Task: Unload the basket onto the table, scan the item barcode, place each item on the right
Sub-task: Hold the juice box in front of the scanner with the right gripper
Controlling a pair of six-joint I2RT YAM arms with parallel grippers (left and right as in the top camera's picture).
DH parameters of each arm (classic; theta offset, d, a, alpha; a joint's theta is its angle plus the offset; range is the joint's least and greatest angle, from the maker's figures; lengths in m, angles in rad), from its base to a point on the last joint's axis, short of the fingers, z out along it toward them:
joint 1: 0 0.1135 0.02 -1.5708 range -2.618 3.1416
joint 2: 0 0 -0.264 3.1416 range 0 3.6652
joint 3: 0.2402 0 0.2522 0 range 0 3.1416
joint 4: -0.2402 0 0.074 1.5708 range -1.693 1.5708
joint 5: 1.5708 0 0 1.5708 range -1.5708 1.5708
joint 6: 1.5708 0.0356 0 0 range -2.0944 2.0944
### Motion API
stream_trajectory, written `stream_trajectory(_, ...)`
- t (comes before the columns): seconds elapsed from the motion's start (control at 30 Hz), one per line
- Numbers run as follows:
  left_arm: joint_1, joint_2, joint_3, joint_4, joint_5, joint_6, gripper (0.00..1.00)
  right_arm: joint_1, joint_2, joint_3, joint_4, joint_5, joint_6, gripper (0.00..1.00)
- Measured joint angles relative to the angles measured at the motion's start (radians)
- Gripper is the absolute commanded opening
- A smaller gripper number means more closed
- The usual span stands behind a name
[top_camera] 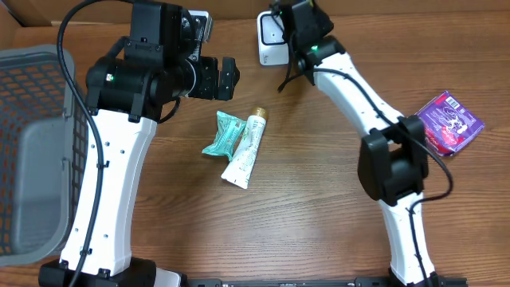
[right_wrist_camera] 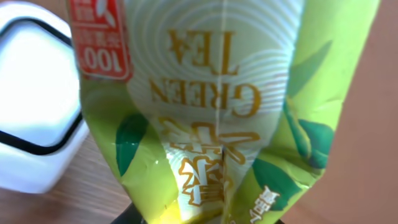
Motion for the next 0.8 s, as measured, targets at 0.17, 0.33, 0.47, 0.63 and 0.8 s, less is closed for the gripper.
stream_trajectory(0.17, 0.000, 0.000, 0.000, 0.000, 0.000, 0.000, 1.00, 0.024, 0.061, 0.000, 0.076, 0.066, -0.151, 0.04)
stream_trajectory(0.33, 0.000, 0.000, 0.000, 0.000, 0.000, 0.000, 1.00, 0.043, 0.101, 0.000, 0.093, 0.085, -0.208, 0.04)
stream_trajectory(0.47, 0.000, 0.000, 0.000, 0.000, 0.000, 0.000, 1.00, 0.045, 0.122, 0.000, 0.110, 0.087, -0.253, 0.04)
stream_trajectory(0.63, 0.000, 0.000, 0.000, 0.000, 0.000, 0.000, 1.00, 0.044, 0.142, 0.000, 0.158, 0.111, -0.311, 0.04)
stream_trajectory(0.8, 0.000, 0.000, 0.000, 0.000, 0.000, 0.000, 1.00, 0.041, 0.163, 0.000, 0.160, 0.124, -0.330, 0.04)
